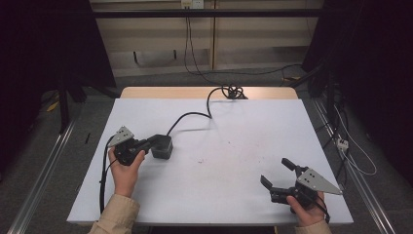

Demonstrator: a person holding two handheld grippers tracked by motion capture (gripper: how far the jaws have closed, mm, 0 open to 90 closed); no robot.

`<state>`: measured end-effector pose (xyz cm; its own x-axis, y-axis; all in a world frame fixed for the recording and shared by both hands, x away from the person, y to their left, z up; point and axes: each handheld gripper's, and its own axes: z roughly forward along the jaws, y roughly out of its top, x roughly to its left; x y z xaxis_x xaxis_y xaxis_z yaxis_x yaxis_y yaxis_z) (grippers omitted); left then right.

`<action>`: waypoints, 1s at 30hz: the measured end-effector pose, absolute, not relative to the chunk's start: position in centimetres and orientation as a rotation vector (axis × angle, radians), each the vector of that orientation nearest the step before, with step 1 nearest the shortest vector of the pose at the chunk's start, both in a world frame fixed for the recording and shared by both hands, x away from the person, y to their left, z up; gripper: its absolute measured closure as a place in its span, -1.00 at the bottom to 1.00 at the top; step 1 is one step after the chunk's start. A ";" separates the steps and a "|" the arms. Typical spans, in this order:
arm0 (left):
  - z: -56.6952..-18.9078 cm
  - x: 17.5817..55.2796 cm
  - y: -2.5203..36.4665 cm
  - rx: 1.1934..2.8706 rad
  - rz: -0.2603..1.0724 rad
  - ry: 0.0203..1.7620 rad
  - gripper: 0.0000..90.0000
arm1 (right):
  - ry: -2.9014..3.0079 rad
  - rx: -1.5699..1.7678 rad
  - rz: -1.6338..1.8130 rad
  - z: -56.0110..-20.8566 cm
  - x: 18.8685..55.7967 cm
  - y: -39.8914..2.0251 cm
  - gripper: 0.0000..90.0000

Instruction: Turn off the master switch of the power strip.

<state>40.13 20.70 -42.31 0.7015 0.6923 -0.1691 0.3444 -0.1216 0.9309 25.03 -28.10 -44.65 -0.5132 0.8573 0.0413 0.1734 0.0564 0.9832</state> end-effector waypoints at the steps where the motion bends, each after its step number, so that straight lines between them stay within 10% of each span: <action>1: -42.3 40.1 20.7 1.727 0.367 0.837 1.00 | 1.753 1.034 1.499 -44.7 25.0 -28.1 -0.92; 30: -42.7 40.2 20.4 1.783 0.360 0.852 1.00 | 1.755 1.031 1.498 -44.7 25.1 -28.1 -0.92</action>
<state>40.21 20.38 -42.72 0.6983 0.6982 -0.1578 0.3738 -0.1678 0.9122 25.06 -28.15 -44.65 -0.5150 0.8563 0.0391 0.1733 0.0593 0.9831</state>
